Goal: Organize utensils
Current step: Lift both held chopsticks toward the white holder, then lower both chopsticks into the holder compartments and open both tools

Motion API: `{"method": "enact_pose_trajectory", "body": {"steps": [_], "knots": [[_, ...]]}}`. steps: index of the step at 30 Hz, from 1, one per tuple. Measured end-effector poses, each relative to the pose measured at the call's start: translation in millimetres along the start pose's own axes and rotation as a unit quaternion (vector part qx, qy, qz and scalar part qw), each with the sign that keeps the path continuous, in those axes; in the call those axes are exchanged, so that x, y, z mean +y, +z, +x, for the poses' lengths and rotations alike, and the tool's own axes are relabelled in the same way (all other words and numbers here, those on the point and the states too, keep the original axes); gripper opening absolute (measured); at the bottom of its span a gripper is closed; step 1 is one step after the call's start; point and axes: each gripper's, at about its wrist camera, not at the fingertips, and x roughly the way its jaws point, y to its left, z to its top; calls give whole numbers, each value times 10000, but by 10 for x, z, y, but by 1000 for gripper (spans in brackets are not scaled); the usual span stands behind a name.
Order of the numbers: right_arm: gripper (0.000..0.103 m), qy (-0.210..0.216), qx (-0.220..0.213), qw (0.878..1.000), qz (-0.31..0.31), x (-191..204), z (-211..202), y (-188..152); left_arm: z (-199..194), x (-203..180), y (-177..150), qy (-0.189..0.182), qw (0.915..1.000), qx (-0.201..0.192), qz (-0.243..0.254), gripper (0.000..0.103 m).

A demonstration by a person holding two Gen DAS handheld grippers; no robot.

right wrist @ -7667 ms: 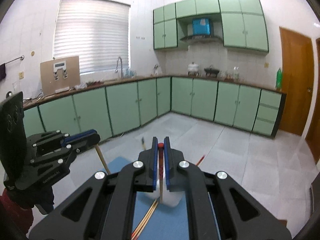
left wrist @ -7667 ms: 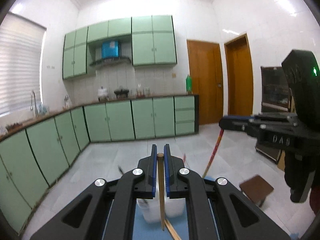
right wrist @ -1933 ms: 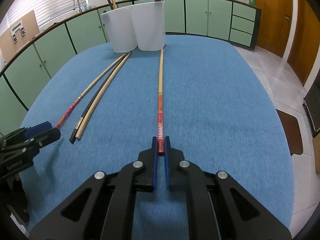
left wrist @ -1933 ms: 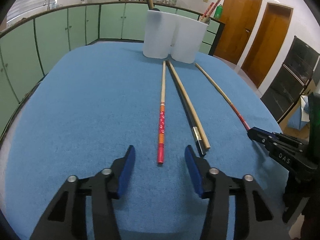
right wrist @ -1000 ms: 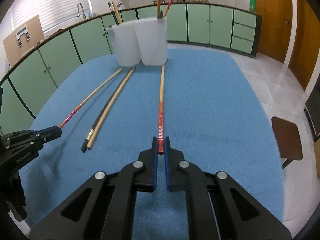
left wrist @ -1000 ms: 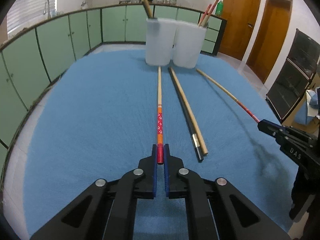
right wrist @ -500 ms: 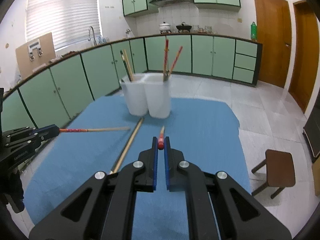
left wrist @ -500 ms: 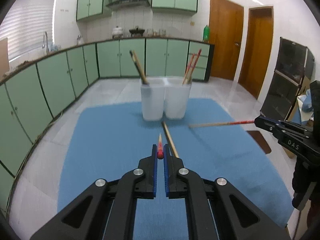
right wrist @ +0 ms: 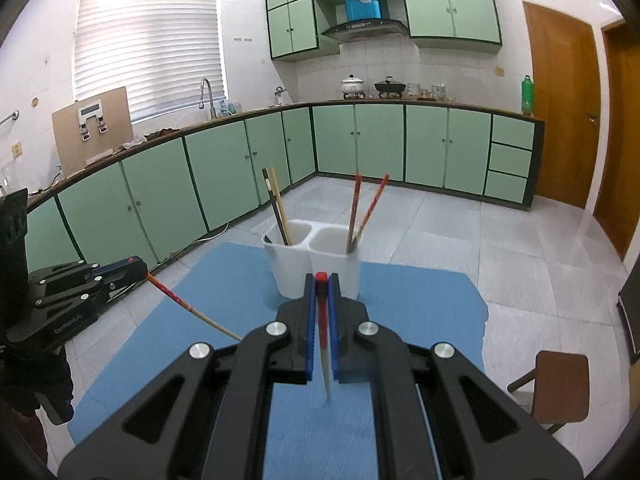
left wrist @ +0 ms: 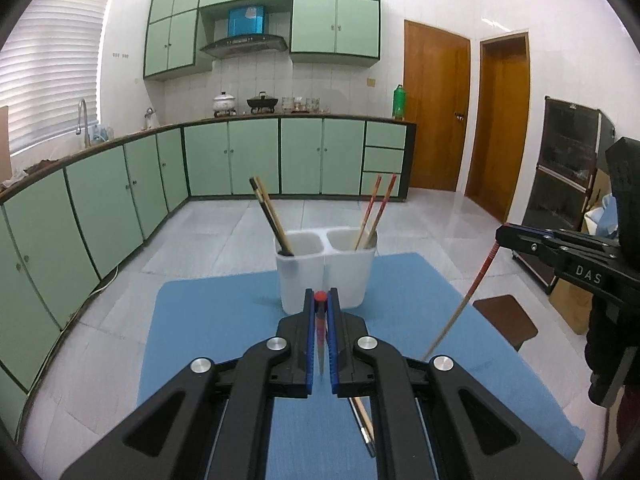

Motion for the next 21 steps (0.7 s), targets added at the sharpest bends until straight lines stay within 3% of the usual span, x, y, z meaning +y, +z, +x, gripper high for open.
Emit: {"method": "enact_pose_trajectory", "body": {"steps": [6,15,21], "knots": [[5,111,-217,9997,-41,8,11,297,-22,21,253,-33,9996,-268,70,6],[5,289,-827,9961,70,-65,144,1076,-44,39,879,-12,9947,-996,264,6],[5,-25,-1116,9937,-110,-107,432,1508,278,33,1163,4,9934,-1096,345,6]]}}
